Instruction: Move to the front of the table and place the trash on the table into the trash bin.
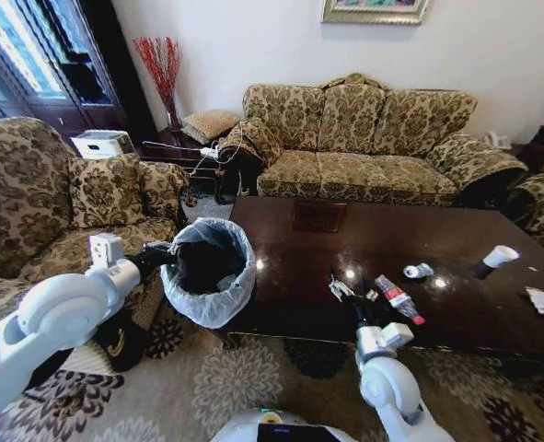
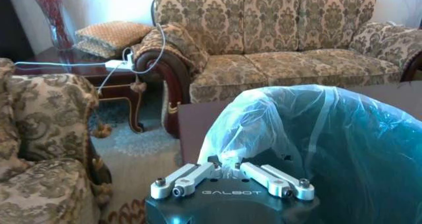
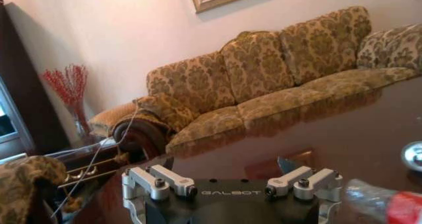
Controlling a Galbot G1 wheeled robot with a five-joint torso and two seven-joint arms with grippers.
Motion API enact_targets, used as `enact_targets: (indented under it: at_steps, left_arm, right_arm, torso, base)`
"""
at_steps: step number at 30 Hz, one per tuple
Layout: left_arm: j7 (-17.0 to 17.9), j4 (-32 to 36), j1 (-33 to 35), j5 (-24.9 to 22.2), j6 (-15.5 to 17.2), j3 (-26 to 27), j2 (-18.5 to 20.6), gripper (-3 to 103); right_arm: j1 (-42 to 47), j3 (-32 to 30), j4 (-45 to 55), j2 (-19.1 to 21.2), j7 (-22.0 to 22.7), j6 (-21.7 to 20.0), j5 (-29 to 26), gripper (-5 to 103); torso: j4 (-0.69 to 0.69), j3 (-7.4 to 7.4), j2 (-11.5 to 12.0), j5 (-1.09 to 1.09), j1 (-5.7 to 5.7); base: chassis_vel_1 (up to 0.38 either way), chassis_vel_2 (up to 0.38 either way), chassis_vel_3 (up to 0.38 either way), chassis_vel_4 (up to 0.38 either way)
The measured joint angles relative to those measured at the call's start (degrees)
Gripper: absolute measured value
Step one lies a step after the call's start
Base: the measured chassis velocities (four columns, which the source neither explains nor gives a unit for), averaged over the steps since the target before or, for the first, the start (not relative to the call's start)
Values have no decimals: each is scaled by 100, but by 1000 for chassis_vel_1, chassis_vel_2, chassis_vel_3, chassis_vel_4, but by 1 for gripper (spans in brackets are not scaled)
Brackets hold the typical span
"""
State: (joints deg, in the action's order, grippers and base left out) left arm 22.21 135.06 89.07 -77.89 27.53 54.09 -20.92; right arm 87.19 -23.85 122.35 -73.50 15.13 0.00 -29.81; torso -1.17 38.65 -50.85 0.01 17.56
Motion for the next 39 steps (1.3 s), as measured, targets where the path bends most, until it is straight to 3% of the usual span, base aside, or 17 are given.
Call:
enact_targets:
  at_steps: [12, 17, 19, 24, 27, 31, 35, 39]
  left_arm:
    - [-14, 20, 5, 1, 1, -21, -8, 3]
    - [-52, 46, 1, 1, -2, -38, -21, 3]
    - [-98, 61, 0, 2, -20, -43, -38, 3]
    - [-210, 100, 12, 46, -86, -62, -92, 3]
    - [-223, 109, 20, 110, -107, -118, -139, 3]
    - [-223, 95, 26, 127, -107, -114, -137, 3]
    - [-226, 78, 10, 127, -107, -113, -125, 3]
    - [-233, 80, 9, 128, -108, -118, -139, 3]
  right_arm:
    - [-252, -41, -305, 20, -57, -23, 44, 100]
    - [-435, -7, -793, -5, -61, 245, 220, 100]
    - [-502, -71, -1169, 15, -219, 348, 564, 100]
    - [-602, -97, -1680, 83, -470, 509, 798, 100]
    - [-647, -55, -2017, 152, -1138, 570, 797, 100]
    - [-667, -11, -2078, 141, -1501, 590, 881, 100]
    - [-786, 82, -2321, 134, -1541, 484, 1230, 100]
    - [-937, 198, -2471, 108, -1254, 240, 1296, 100]
  torso:
    - [0, 0, 0, -2, 1]
    - [0, 0, 0, -2, 1]
    - [2, 1, 1, 7, 1]
    - [4, 1, 0, 4, 2]
    - [0, 1, 1, -7, 1]
    - [-6, 0, 0, -6, 1]
    - [0, 0, 0, -3, 1]
    - [2, 1, 1, 5, 1]
  base:
    - [-260, -252, 271, 259]
    - [-312, -307, 295, 315]
    - [-227, -240, 212, 247]
    - [-125, -126, 82, 74]
    - [12, 23, -12, -5]
    - [53, 77, -28, -17]
    - [29, 38, -1, -6]
    - [-14, -31, 0, -9]
